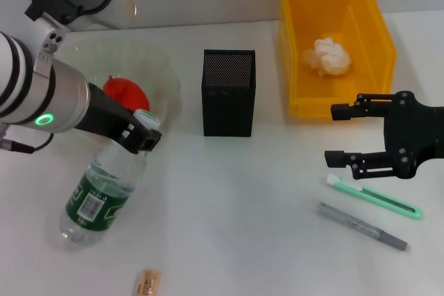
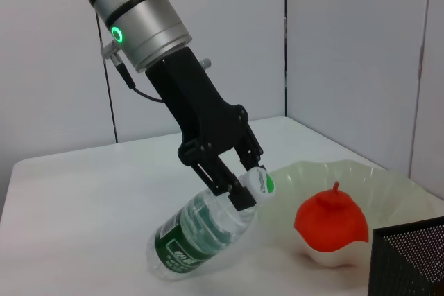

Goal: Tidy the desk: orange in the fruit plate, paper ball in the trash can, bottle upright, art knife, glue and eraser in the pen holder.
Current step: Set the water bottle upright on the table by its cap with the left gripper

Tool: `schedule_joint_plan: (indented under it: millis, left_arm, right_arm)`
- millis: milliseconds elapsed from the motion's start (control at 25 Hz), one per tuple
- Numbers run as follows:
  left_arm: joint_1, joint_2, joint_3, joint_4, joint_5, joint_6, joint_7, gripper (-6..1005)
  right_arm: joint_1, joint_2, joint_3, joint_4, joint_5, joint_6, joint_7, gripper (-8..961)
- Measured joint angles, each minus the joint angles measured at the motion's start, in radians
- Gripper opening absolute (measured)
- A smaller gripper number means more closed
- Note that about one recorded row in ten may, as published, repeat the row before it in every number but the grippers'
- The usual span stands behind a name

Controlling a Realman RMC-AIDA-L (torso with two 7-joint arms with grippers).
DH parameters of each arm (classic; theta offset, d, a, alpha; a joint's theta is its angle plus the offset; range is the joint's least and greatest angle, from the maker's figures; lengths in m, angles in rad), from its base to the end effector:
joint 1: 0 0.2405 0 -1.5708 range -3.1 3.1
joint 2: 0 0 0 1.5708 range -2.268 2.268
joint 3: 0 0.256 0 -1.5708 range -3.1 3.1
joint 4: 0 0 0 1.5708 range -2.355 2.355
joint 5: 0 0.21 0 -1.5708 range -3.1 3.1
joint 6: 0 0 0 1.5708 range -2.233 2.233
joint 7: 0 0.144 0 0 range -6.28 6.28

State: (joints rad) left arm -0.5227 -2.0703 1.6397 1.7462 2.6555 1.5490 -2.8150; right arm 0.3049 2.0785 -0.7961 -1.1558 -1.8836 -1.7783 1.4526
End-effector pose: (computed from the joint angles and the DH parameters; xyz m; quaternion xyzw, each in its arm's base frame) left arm -0.1140 0.3275 0.0027 -0.9237 -0.2533 0.1422 0.2498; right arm 0.2507 0.2878 0.0679 -0.9599 0.1042 0.2130 0.1497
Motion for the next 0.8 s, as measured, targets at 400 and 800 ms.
schedule_joint_plan:
  millis: [400, 800]
  left_arm:
    - [0.025, -0.001, -0.024, 0.034, 0.005, -0.03, 0.011, 438]
    - [0.066, 0.001, -0.026, 0.076, 0.004, -0.048, 0.013, 438]
  right_arm:
    - [0.002, 0.0, 0.0, -0.003, 0.0, 0.009, 0.0, 758]
    - [0.003, 0.0, 0.0, -0.008, 0.0, 0.011, 0.0, 758]
